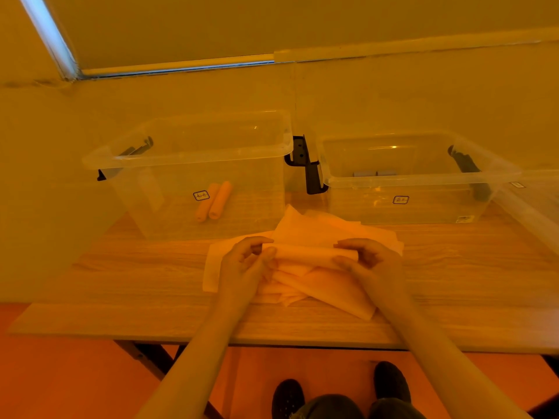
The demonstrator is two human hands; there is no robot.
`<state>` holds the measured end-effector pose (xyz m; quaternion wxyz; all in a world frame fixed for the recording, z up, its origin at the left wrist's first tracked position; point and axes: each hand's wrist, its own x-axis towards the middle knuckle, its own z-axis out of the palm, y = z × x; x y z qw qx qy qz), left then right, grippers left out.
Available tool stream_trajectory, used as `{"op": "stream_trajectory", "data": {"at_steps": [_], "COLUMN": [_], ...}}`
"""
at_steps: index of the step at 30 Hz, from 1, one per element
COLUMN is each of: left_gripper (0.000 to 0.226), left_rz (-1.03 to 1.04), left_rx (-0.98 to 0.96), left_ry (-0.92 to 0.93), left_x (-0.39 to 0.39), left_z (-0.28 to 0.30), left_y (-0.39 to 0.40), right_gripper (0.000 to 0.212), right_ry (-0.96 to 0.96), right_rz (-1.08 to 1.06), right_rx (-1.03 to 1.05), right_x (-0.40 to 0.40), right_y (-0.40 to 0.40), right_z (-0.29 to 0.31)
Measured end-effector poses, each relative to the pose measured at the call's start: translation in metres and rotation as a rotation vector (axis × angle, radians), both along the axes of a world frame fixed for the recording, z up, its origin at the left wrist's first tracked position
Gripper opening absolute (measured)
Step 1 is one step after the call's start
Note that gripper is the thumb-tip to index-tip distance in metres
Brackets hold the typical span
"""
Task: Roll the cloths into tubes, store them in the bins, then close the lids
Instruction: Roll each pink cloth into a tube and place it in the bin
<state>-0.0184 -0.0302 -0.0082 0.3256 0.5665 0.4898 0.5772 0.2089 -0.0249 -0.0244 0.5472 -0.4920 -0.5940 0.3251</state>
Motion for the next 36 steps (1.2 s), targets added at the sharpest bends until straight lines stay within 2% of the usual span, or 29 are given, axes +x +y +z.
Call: {"op": "stream_trajectory", "data": {"at_steps": [10, 19, 27, 30, 33, 36], "left_gripper": [0.016, 0.021, 0.003, 0.01, 0.028, 0.022], "left_rz": [0.026, -0.04, -0.024, -0.039, -0.051, -0.044], "left_rx": [0.039, 0.047, 0.071, 0.053, 0.038, 0.002], "left_ry": [0.012, 0.187, 0.229, 0.225, 0.24, 0.248], "left_x": [0.001, -0.001, 0.0, -0.001, 0.001, 0.002], "left_z": [0.0, -0.008, -0.009, -0.008, -0.004, -0.005], "left_y": [0.001, 0.003, 0.007, 0.007, 0.004, 0.004], "right_gripper": [0.035, 0.029, 0.034, 0.029, 0.026, 0.026], "right_ry": [0.097, 0.028, 0.066, 0.056, 0.057, 0.049], "right_rz": [0.043, -0.019, 0.011, 0.002, -0.002, -0.002], "right_rx": [0.021, 0.036, 0.044, 0.049, 0.04, 0.031], "right_x": [0.001, -0.001, -0.001, -0.001, -0.001, -0.001], "right_y": [0.001, -0.001, -0.002, -0.002, -0.001, -0.001], "right_z": [-0.003, 0.003, 0.002, 0.002, 0.002, 0.002]}}
